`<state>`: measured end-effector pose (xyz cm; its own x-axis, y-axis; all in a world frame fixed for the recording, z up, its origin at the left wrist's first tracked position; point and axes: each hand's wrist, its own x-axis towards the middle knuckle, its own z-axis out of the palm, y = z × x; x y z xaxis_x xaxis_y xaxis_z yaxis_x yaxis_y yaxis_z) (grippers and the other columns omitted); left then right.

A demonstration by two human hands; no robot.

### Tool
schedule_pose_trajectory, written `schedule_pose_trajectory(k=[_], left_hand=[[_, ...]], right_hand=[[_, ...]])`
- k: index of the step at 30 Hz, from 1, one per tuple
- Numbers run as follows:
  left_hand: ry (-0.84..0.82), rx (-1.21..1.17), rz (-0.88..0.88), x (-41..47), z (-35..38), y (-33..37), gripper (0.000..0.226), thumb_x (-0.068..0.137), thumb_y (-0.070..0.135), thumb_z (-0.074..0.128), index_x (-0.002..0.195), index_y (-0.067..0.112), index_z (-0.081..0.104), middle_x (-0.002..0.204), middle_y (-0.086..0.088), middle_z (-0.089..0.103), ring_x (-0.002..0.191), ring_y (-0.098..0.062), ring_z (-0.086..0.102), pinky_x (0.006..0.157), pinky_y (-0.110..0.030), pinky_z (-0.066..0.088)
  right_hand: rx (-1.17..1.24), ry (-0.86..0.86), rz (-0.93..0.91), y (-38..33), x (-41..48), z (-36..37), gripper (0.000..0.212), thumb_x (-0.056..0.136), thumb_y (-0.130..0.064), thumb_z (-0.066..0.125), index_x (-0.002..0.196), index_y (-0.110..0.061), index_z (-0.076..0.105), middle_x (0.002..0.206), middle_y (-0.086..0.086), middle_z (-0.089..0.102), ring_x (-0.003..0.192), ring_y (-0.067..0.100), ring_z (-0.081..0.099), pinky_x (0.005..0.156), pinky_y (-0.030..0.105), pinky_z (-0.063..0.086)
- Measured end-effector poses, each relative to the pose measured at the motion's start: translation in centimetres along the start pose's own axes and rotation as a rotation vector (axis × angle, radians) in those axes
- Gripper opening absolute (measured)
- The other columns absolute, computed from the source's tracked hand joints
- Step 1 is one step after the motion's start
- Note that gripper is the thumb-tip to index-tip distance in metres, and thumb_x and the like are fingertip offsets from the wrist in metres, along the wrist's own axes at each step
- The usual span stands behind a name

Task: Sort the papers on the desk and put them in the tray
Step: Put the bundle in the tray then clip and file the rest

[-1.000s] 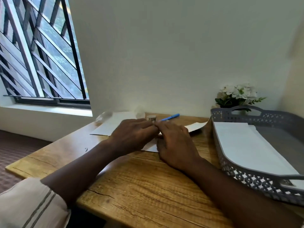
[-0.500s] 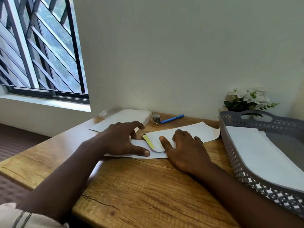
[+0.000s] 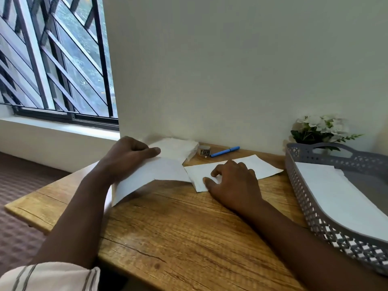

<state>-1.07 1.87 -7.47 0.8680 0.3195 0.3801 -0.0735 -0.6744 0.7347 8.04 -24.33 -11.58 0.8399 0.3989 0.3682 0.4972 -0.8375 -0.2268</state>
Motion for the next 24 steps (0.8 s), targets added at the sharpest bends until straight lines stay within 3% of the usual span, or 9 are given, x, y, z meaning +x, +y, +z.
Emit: schedule_pose_trajectory(k=[3,5,7,9,12,14,18,21,24], left_hand=[[0.139,-0.186,0.018,-0.2,-0.7,0.1,0.034,0.079,0.047,0.082,0.073,0.013,0.081,0.072,-0.02,0.073,0.061,-0.027,0.065,0.063,-0.04,0.05],[0.202,-0.34,0.036,-0.1,-0.7,0.2,0.039,0.078,0.043,0.079,0.078,0.004,0.078,0.079,-0.032,0.069,0.062,-0.032,0.063,0.064,-0.045,0.051],[0.131,-0.392,0.017,0.1,0.1,0.4,0.044,0.078,0.042,0.078,0.08,-0.002,0.075,0.079,-0.033,0.068,0.062,-0.031,0.062,0.063,-0.041,0.049],[0.029,-0.349,-0.031,0.2,1.3,0.6,0.04,0.079,0.041,0.079,0.075,0.001,0.075,0.074,-0.022,0.072,0.062,-0.03,0.065,0.062,-0.036,0.05],[-0.168,-0.13,-0.099,0.4,3.2,0.3,0.038,0.089,0.031,0.078,0.059,0.01,0.067,0.062,-0.008,0.063,0.058,-0.02,0.06,0.058,-0.031,0.044],[-0.258,-0.028,-0.141,0.7,3.9,-0.2,0.034,0.089,0.028,0.076,0.065,0.007,0.065,0.064,-0.01,0.056,0.059,-0.02,0.055,0.059,-0.032,0.041],[-0.309,-0.003,-0.194,0.9,4.2,-0.1,0.028,0.083,0.031,0.077,0.07,0.007,0.066,0.066,-0.009,0.058,0.059,-0.018,0.059,0.059,-0.03,0.043],[-0.34,0.034,-0.257,1.2,4.3,0.3,0.034,0.08,0.032,0.08,0.061,0.009,0.065,0.064,-0.004,0.066,0.062,-0.019,0.064,0.058,-0.028,0.049],[-0.349,0.03,-0.317,1.5,4.2,0.9,0.05,0.055,0.05,0.084,0.083,0.009,0.074,0.086,-0.01,0.076,0.084,-0.027,0.073,0.08,-0.042,0.061]], right_hand=[[-0.096,-0.013,0.024,-0.6,0.0,-0.1,0.075,0.082,-0.086,0.037,0.12,-0.028,0.066,0.123,-0.001,0.063,0.116,0.023,0.056,0.101,0.048,0.043],[-0.116,-0.046,0.048,-0.9,0.1,-0.2,0.084,0.075,-0.091,0.039,0.124,-0.027,0.062,0.125,0.0,0.06,0.117,0.024,0.054,0.1,0.048,0.044],[-0.063,-0.054,0.055,-0.7,0.1,-0.2,0.077,0.075,-0.088,0.047,0.122,-0.029,0.062,0.125,-0.002,0.059,0.118,0.022,0.053,0.099,0.045,0.045],[0.007,-0.022,0.038,-0.5,0.0,-0.2,0.063,0.078,-0.081,0.055,0.117,-0.033,0.064,0.12,-0.005,0.061,0.115,0.019,0.053,0.096,0.042,0.046],[0.046,0.051,-0.003,-0.3,-0.2,-0.3,0.039,0.085,-0.063,0.064,0.108,-0.032,0.07,0.111,-0.008,0.066,0.107,0.015,0.055,0.091,0.039,0.05],[0.064,0.081,-0.011,-0.2,-0.3,-0.4,0.031,0.088,-0.054,0.067,0.104,-0.029,0.075,0.104,-0.008,0.069,0.1,0.012,0.059,0.085,0.037,0.055],[0.046,0.106,-0.032,0.0,-0.1,-0.3,0.025,0.093,-0.046,0.066,0.104,-0.027,0.077,0.096,-0.009,0.072,0.092,0.011,0.061,0.078,0.031,0.057],[0.092,0.134,-0.022,0.1,-0.1,-0.3,0.024,0.094,-0.045,0.065,0.106,-0.027,0.076,0.097,-0.01,0.073,0.09,0.01,0.063,0.076,0.028,0.055],[0.164,0.154,0.003,0.3,-0.2,-0.4,0.021,0.094,-0.043,0.066,0.105,-0.027,0.075,0.098,-0.01,0.073,0.084,0.008,0.06,0.07,0.023,0.047]])
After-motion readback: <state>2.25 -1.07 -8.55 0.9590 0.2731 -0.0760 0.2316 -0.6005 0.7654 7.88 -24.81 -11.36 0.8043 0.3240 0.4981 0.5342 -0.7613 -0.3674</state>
